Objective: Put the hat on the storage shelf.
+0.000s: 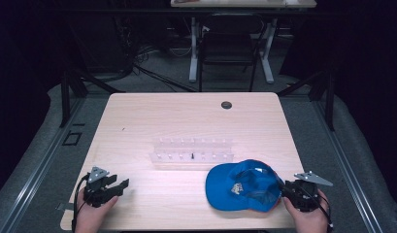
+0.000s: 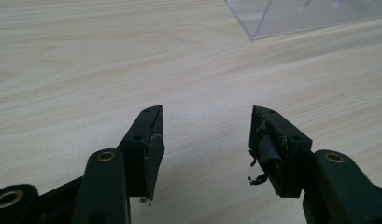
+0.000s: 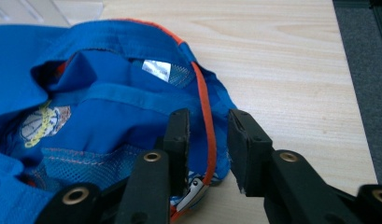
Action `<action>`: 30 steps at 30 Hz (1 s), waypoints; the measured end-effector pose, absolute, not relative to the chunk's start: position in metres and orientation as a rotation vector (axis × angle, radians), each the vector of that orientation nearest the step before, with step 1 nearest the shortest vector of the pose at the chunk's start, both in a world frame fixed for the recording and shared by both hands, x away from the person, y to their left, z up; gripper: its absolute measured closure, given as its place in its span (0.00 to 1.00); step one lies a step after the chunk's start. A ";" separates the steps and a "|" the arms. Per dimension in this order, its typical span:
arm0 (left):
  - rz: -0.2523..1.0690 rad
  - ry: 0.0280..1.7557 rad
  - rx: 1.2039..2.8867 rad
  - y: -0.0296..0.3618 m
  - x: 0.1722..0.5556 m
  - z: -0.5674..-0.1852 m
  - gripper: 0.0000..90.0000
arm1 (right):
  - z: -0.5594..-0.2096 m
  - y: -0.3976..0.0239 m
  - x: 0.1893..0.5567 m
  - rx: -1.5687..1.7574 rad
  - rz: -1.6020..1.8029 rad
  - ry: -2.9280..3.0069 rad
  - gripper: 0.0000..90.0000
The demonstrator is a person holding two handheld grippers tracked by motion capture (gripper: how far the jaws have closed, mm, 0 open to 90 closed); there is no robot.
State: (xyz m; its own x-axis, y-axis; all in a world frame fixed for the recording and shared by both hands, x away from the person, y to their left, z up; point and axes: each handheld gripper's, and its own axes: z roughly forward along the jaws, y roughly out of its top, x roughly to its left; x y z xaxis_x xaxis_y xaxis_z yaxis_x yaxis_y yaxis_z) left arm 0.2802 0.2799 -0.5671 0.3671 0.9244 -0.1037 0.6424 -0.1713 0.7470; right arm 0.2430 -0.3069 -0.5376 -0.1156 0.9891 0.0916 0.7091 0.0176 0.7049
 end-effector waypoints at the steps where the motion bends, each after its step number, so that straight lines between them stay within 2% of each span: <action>1: 0.481 1.358 1.910 0.280 0.279 -0.567 0.50 | -0.534 -0.305 0.244 1.726 0.841 1.884 0.74; 11: 0.477 1.347 1.926 0.277 0.281 -0.569 0.49 | -0.508 -0.303 0.264 1.778 0.774 2.032 0.67; 30: 0.479 1.350 1.922 0.278 0.280 -0.568 0.49 | -0.484 -0.294 0.297 1.841 0.552 2.197 0.72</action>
State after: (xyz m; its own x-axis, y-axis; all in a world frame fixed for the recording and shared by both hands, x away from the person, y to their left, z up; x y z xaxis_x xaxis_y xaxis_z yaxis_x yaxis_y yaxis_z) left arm 0.2795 0.2780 -0.5683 0.3806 0.9189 -0.1040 0.6481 -0.1849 0.7387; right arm 0.2970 -0.2945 -0.4835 -0.1899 0.9793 0.0696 0.8959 0.1438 0.4202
